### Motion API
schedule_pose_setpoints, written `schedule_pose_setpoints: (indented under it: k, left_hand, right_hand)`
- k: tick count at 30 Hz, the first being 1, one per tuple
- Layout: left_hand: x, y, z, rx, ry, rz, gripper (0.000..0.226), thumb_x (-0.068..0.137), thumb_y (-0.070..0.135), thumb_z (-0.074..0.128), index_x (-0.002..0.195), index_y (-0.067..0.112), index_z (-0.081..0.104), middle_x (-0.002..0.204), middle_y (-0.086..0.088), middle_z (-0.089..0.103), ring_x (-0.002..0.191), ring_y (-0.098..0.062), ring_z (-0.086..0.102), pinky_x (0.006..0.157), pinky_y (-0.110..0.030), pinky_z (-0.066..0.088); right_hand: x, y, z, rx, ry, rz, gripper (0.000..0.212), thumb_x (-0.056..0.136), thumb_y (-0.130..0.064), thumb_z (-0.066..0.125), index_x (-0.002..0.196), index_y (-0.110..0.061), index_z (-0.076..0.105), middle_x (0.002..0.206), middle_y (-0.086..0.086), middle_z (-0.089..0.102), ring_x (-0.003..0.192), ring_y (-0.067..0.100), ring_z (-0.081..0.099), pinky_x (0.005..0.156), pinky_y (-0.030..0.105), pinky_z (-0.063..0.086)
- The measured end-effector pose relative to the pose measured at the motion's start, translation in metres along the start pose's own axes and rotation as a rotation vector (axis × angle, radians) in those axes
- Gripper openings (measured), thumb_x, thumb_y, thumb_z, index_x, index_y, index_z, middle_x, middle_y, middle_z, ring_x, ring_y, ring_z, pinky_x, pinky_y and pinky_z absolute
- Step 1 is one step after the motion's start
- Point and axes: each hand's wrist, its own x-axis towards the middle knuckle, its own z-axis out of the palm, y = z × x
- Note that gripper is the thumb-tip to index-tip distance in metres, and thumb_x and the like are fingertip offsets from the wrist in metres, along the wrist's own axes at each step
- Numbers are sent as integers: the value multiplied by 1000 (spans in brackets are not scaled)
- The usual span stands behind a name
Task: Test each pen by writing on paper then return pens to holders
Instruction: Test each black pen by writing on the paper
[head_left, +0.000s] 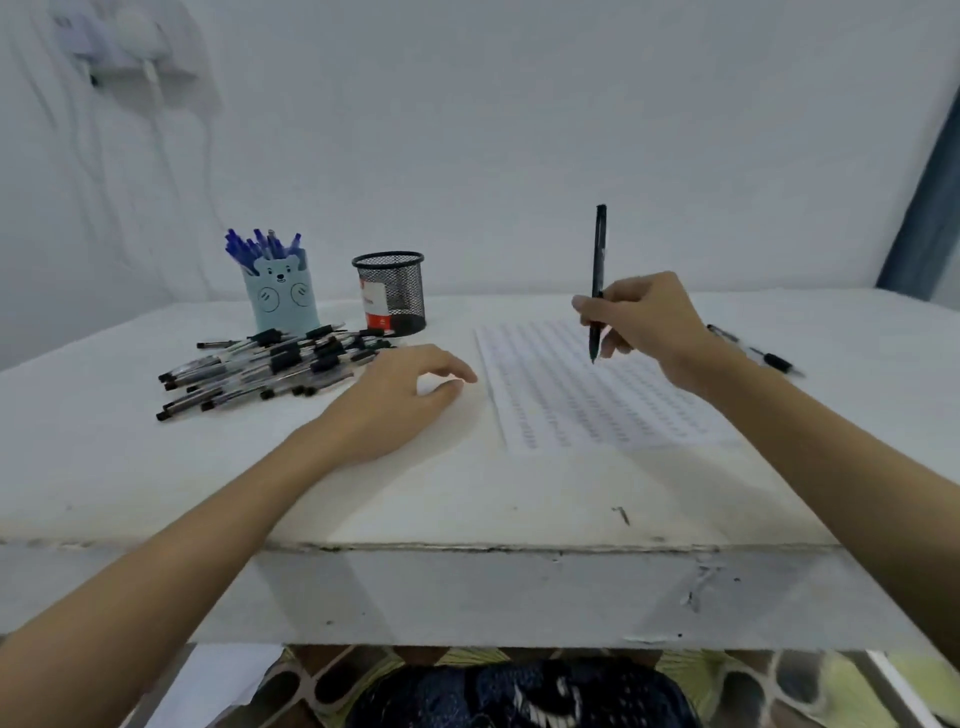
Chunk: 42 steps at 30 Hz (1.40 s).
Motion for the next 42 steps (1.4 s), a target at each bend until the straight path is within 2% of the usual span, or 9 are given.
schedule_pose_setpoints:
  k: [4,9,14,17,19,22,31,36,42]
  left_hand:
    - [38,32,38,-67,-87,76,15,93,29,53,100,33,66,109,21,60,106,7,51,90,-20,39]
    - [69,58,65,-38,-213,73,23,94,39,48,113,34,60,124,18,55,115,-1,48,97,-27,38]
    - [78,66,83,-33,-331,87,40,95,44,43,134,36,46,142,16,41,131,-4,35,98,-18,24]
    - [76,62,90,-96,-345,58,40,94,44,46,133,36,49,142,17,41,131,-2,35,99,-16,23]
    - [76,61,91,-122,-336,45,38,93,45,47,130,39,50,140,19,42,129,0,35,100,-16,23]
    - [76,63,90,-119,-334,50,36,93,44,48,129,40,51,139,20,43,120,6,35,97,-16,24]
    - [74,66,89,-105,-333,47,35,94,41,47,129,38,51,135,19,46,114,7,35,94,-15,25]
    - [73,65,90,-113,-331,32,35,94,42,48,128,39,52,130,22,47,112,6,38,92,-15,27]
    - [73,66,89,-114,-328,30,34,94,42,47,128,39,52,124,26,46,112,7,39,91,-14,27]
  right_hand:
    - [-3,24,-35,50,89,111,22,86,-20,69,77,0,63,49,7,57,30,12,46,36,16,32]
    - [-5,45,-52,12,138,129,25,83,-4,61,63,-7,45,49,10,49,27,12,40,32,14,29]
    - [-9,58,-48,106,78,199,31,89,-11,49,61,-1,55,42,7,52,28,14,42,35,16,30]
    - [-8,67,-46,43,169,191,33,84,-8,58,54,-8,44,42,4,47,30,13,42,34,16,27]
    - [-4,72,-46,-27,218,167,40,78,1,56,50,-14,31,38,-4,35,43,20,49,35,17,27]
    - [-1,77,-44,-122,217,148,36,73,3,52,54,-16,27,28,-12,24,56,24,55,39,21,31]
    - [-3,77,-42,-220,176,87,43,69,7,44,44,-19,20,32,-12,14,54,23,49,44,26,27]
    - [-4,76,-41,-209,179,109,42,70,5,45,46,-18,20,37,-5,24,40,21,47,41,21,27]
    - [-3,74,-42,-192,200,127,43,70,6,46,45,-19,21,45,0,23,52,25,49,42,22,27]
